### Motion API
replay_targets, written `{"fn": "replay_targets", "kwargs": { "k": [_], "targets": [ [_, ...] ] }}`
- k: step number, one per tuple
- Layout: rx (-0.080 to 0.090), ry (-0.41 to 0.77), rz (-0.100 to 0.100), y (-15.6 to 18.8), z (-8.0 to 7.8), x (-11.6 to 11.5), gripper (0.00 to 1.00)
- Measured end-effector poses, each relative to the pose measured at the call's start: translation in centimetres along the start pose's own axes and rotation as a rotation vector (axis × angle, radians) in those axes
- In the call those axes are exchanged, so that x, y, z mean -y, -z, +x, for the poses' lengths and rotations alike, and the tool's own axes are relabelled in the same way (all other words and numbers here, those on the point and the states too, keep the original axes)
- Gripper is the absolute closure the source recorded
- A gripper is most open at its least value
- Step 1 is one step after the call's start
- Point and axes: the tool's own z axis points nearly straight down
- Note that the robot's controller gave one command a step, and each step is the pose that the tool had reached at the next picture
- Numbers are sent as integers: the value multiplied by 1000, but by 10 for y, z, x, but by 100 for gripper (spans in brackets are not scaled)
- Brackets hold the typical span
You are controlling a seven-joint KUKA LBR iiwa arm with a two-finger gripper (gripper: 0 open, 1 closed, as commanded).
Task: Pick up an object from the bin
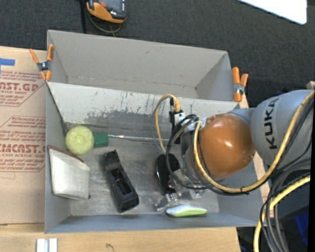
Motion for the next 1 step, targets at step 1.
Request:
{"fn": "replay_targets", "kwargs": {
  "k": [1],
  "targets": [
    [0, 24, 0, -4, 4, -1, 0]
  ]
}}
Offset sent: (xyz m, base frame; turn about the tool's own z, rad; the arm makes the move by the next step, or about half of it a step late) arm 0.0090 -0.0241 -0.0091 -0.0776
